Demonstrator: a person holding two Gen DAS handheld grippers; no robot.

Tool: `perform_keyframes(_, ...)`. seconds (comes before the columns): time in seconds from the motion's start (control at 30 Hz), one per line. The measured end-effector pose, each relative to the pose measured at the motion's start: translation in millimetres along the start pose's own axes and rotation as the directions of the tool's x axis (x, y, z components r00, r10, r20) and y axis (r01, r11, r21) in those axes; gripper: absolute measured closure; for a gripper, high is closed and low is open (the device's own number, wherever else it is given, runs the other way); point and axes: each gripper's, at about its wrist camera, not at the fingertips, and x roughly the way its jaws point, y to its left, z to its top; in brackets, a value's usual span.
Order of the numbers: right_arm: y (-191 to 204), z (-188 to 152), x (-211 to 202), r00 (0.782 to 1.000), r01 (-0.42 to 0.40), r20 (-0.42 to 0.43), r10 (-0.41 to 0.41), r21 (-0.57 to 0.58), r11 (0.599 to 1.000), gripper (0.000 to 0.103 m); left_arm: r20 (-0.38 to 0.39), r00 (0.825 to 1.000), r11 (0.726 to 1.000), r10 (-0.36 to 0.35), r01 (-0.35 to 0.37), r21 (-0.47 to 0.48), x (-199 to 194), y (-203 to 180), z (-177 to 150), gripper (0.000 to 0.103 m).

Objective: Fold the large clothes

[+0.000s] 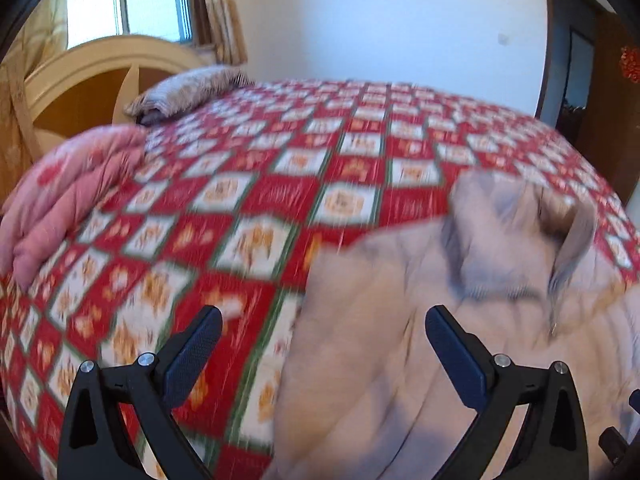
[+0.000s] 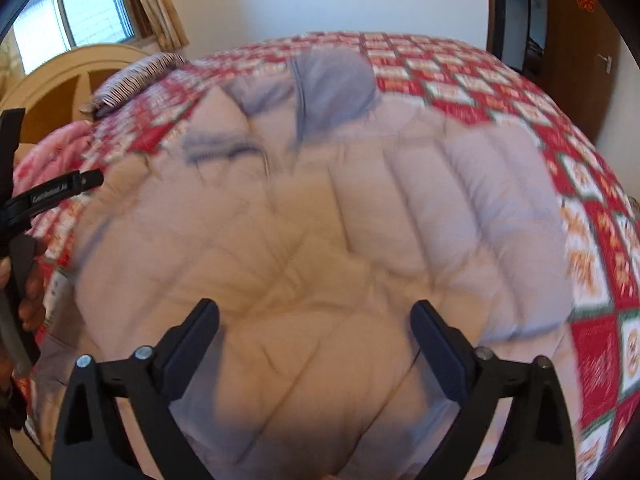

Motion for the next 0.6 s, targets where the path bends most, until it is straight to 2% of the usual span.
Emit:
perform_keyframes(0.07,-10,21,-3,1.0,-0.019,0.013,0.019,0.014,1.0,0.004,0.001,1.0,1.0,-0.015,0.015,0.01,9,-9,18,0.001)
perform_keyframes(0.13,-25,45,1,0.999,-0.037,0.019,0.036,0.05,0.998,0.004,0.01,1.0,1.0,0.001,-0.002,0.031,24,-23,39,0.001)
perform_keyframes(0.3,-60,102,9,0.996,-0.022,0.087,0.012,0.119,0.993,0.004,-0.027,0.999,0.999,-0.018,0.019,0.039,59,-49,73,0.001)
perform_keyframes(0.47,-79,159,26,0.995,-0.025,0.103,0.011,0.134,0.991,0.004,-0.053,0.997,0.997,-0.061,0.062,0.035,86,-74,97,0.001)
perform_keyframes(0.6,-86,191,47,0.996,-0.015,0.088,0.003,0.136,0.991,0.004,-0.065,0.996,0.993,-0.062,0.068,0.101,110,-101,105,0.001)
